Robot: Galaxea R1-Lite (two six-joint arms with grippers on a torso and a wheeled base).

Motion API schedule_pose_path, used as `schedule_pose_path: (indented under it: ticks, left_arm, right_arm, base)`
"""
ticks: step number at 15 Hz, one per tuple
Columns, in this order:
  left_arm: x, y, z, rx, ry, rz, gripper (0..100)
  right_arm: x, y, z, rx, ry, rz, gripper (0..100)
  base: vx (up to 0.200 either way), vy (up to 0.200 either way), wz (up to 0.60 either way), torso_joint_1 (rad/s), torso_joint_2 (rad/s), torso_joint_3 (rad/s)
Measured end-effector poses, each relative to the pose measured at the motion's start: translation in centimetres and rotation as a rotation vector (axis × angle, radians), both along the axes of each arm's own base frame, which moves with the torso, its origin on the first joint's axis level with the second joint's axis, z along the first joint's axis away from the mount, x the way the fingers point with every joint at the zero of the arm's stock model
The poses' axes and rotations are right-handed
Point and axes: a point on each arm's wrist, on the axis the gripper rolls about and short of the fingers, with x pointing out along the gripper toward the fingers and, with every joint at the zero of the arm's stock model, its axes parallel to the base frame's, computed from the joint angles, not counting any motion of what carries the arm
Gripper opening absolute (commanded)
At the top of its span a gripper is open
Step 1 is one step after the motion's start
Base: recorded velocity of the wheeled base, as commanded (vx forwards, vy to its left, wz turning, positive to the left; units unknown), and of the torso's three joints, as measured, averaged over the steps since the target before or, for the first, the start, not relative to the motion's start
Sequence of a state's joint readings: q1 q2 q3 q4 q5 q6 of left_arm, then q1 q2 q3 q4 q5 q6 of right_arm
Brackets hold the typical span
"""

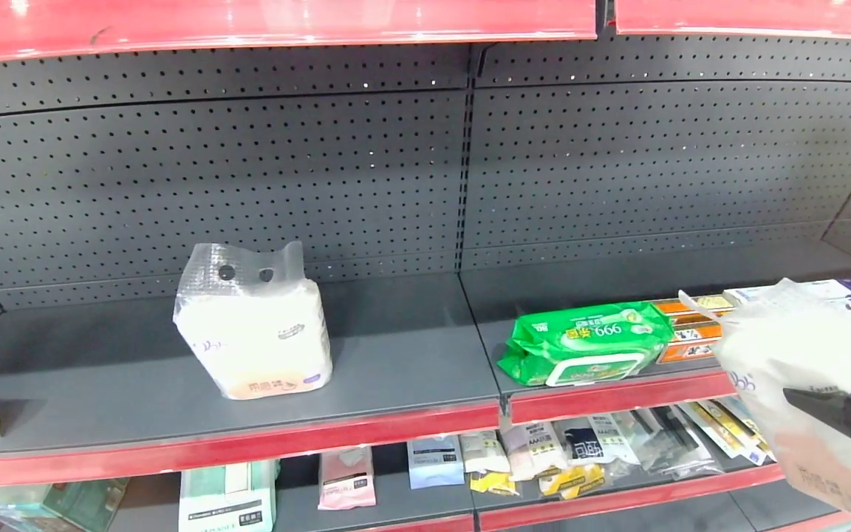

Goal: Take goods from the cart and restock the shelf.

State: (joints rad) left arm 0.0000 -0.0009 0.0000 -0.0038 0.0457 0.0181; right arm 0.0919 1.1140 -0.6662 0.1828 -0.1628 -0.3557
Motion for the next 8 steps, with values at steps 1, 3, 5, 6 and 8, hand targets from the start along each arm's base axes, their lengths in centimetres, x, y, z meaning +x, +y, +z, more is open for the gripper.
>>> schedule_pose_path:
  ticks: [1, 3, 5, 6, 8]
  left_arm:
    - [0.00, 0.00, 0.00, 0.000, 0.000, 0.000, 100]
    - [0.00, 0.00, 0.01, 0.000, -0.001, 0.000, 100]
    - [0.00, 0.00, 0.00, 0.000, 0.000, 0.000, 100]
    - [0.00, 0.00, 0.01, 0.000, -0.001, 0.000, 100]
    - [0.00, 0.00, 0.00, 0.000, 0.000, -0.001, 100]
  right_arm:
    - [-0.01, 0.00, 0.01, 0.000, 0.000, 0.000, 0]
    - [-0.07, -0.01, -0.05, 0.000, 0.003, 0.000, 0]
    - [-0.06, -0.01, 0.01, 0.000, -0.004, -0.001, 0]
    - [-0.07, -0.01, -0.05, 0.000, 0.001, 0.000, 0]
    - [-0.13, -0.04, -0.02, 0.000, 0.000, -0.004, 0]
  base:
    - [0.000, 0.000, 0.00, 0.000, 0.00, 0.000]
    - [0.000, 0.000, 0.00, 0.000, 0.00, 0.000]
    - [0.000, 0.200, 0.00, 0.005, 0.00, -0.005]
    - [0.000, 0.200, 0.00, 0.017, 0.01, -0.007]
    - [0.000, 0.200, 0.00, 0.014, 0.00, -0.007]
